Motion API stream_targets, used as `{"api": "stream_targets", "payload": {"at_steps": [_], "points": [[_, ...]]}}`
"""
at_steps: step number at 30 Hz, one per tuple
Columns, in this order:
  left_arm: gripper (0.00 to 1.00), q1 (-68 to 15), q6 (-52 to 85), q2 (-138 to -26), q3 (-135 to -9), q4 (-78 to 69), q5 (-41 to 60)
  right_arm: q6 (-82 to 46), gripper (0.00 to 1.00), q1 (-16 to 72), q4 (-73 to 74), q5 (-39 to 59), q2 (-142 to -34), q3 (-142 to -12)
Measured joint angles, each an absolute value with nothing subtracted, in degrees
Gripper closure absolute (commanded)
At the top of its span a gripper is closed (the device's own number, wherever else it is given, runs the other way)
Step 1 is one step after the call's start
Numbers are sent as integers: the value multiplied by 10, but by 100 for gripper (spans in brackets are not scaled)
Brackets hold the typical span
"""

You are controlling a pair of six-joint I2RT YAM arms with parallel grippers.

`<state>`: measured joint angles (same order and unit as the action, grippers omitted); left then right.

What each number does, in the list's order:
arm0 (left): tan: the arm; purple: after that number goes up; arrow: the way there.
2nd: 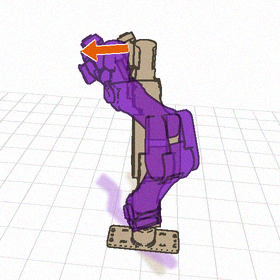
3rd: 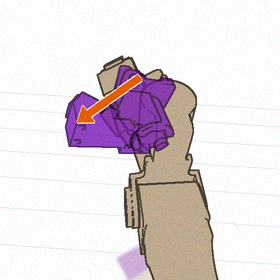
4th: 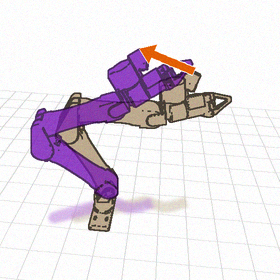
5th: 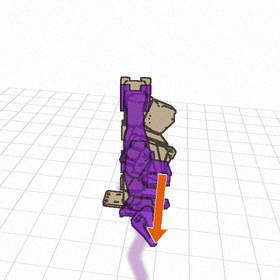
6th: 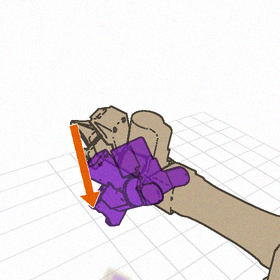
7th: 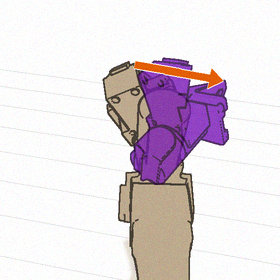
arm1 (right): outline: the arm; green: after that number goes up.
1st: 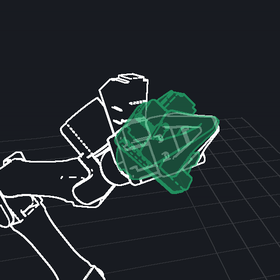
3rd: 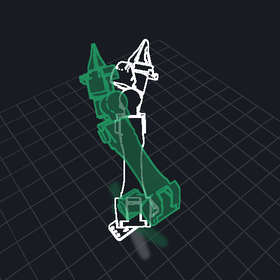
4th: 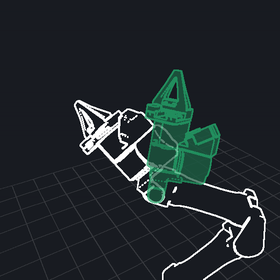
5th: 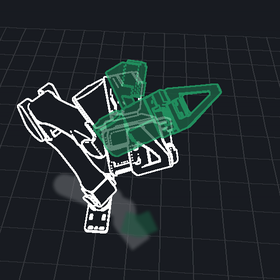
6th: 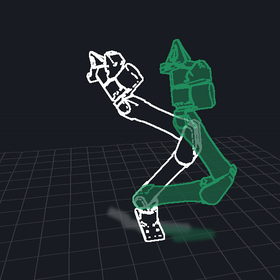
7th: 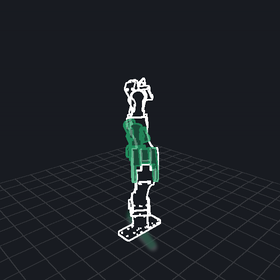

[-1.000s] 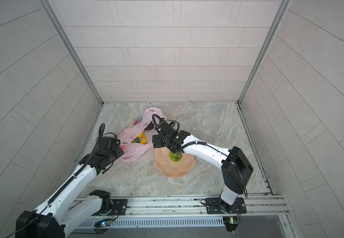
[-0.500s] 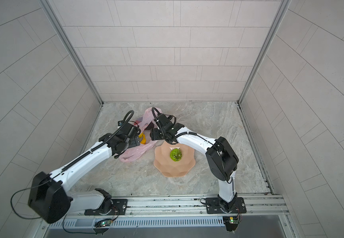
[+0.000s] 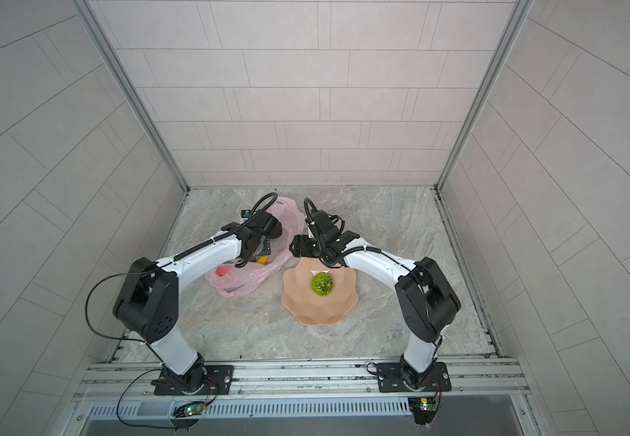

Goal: Take the fake fruits out of the plastic bag
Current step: 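Move the right gripper back over the bag while the left lifts the bag edge, then reach the right gripper into the bag and grasp the yellow lemon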

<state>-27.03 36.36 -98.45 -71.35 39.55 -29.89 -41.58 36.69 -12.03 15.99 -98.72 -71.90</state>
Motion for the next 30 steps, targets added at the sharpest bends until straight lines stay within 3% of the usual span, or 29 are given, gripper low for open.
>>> {"api": "stream_targets", "payload": {"at_steps": [11, 17, 30], "points": [[76, -167, 405, -930, -682, 364, -279, -385, 31, 418, -139, 158, -1029, -811], [100, -118, 428, -877, -635, 331, -241, -346, 34, 449, -175, 150, -1122, -918], [100, -61, 481, -727, -509, 304, -221, -291, 37, 430, -276, 106, -1279, -1063]]}}
